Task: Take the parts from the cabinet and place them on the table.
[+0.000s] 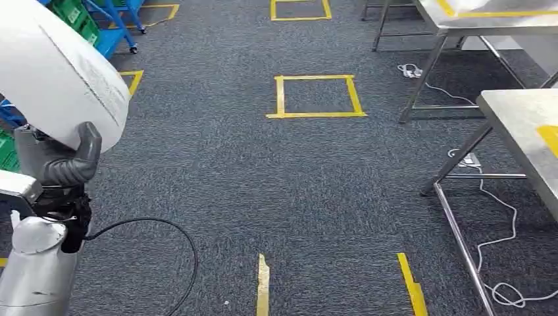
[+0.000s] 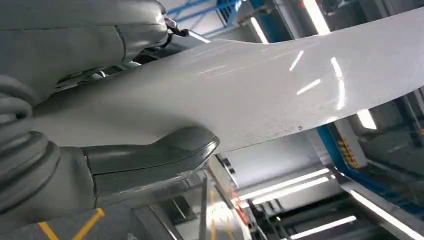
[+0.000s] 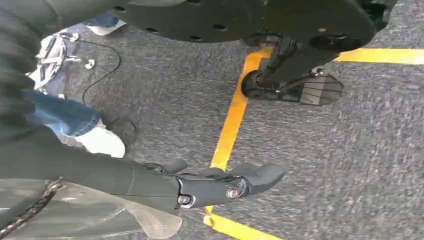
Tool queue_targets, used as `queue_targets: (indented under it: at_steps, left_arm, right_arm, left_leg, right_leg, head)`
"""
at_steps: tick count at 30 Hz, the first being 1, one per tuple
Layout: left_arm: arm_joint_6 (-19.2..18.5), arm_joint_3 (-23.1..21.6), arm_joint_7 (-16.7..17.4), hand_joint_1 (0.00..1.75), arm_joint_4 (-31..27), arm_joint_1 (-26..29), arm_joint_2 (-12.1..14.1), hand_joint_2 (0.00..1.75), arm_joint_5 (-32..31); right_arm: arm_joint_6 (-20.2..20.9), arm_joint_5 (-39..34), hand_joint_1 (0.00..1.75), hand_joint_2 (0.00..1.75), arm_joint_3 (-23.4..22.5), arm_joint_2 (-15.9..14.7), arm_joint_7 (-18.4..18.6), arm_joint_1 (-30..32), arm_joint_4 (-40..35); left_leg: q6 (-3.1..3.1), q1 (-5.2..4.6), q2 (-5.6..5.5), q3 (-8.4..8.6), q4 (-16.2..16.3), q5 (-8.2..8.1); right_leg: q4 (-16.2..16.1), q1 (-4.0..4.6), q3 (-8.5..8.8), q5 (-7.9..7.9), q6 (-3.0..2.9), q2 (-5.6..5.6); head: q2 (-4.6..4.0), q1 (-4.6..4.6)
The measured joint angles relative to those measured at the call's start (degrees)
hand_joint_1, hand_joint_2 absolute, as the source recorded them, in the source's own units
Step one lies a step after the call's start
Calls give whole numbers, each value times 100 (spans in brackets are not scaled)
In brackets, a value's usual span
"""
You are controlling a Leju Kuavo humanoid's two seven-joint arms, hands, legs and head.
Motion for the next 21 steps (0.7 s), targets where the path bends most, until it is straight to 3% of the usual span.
queue_targets:
  at_steps: [1,2,3,6,7,9,10,12,13,14,15,17,18,19,21]
  left_arm:
    - [-7,0,0,175,0,-3,0,175,0]
    - [-9,0,0,175,2,-7,2,175,0]
    - [-9,2,0,175,2,-9,2,175,0]
    - [-31,0,0,175,2,-17,2,175,2]
    - [-37,0,0,175,2,-22,0,175,4]
    - [-46,0,4,175,2,-34,-15,175,7]
    - [-46,4,4,175,2,-34,-4,175,9]
    - [-44,4,7,175,7,-13,-9,175,15]
    - [-46,2,7,175,11,-10,-9,175,15]
    - [-46,2,7,175,18,-8,-9,175,15]
    - [-46,2,7,175,22,-9,-9,175,15]
    - [-46,2,7,175,22,-11,-9,175,13]
    - [-46,2,7,175,22,-13,-9,175,13]
    - [-46,2,9,175,22,-20,-2,175,15]
    - [-46,0,9,175,22,-19,-2,175,13]
  right_arm:
    - [0,0,0,175,0,0,0,-1,0]
    - [0,2,0,175,0,2,-2,-4,0]
    - [2,2,0,175,0,7,0,-12,0]
    - [4,2,0,175,0,7,0,0,0]
    - [13,7,0,175,0,7,9,16,0]
    - [11,11,0,175,0,7,15,14,0]
    - [11,9,0,175,0,7,15,2,0]
    - [9,0,0,175,0,7,13,-11,0]
    - [2,-5,0,175,-2,7,13,-12,0]
    - [2,0,0,175,-2,7,13,-12,0]
    - [4,2,0,175,-2,7,18,-9,0]
    - [2,4,0,175,-4,7,15,0,0]
    - [2,7,0,175,-4,7,15,-12,0]
    - [2,7,0,175,-4,7,11,-23,0]
    - [2,7,0,175,-4,7,13,-9,0]
  left_leg:
    - [16,6,-40,198,-423,236]
    - [33,22,-211,436,-954,492]
    - [40,24,-381,515,-1111,421]
    - [61,-9,-288,497,-1225,403]
    - [106,0,-235,512,-1278,434]
    - [171,24,-114,531,-1329,473]
    - [194,15,-69,522,-1326,472]
    - [210,-11,70,507,-1323,472]
    - [212,-18,128,505,-1320,471]
    - [212,-21,177,506,-1320,470]
    - [211,-24,223,507,-1318,470]
    - [192,-26,297,516,-1305,456]
    - [173,-46,333,510,-1295,447]
    - [145,-89,365,478,-1242,432]
    - [119,-89,444,487,-1258,447]
  right_leg:
    - [2,-2,7,5,8,46]
    - [2,-6,3,9,17,98]
    - [10,8,-29,24,54,133]
    - [1,-38,-137,98,167,258]
    - [-12,-28,-142,114,207,302]
    - [250,3,-306,-119,217,-49]
    - [601,-1,-460,-310,230,-142]
    - [1539,-9,-885,-694,250,-217]
    - [1746,-8,-967,-726,261,-229]
    - [1668,-10,-909,-632,263,-238]
    - [1345,-10,-722,-437,258,-257]
    - [340,-7,-154,-22,228,-416]
    - [62,34,-16,-118,218,-642]
    - [2,42,33,-77,154,-616]
    - [20,60,4,-69,123,-524]
  head:
    - [0,0]
    - [0,-2]
    - [0,11]
    - [0,2]
    - [0,11]
    - [0,34]
    - [0,46]
    - [0,37]
    - [0,39]
    - [0,37]
    - [0,39]
    - [0,42]
    - [0,41]
    - [0,20]
    - [0,28]
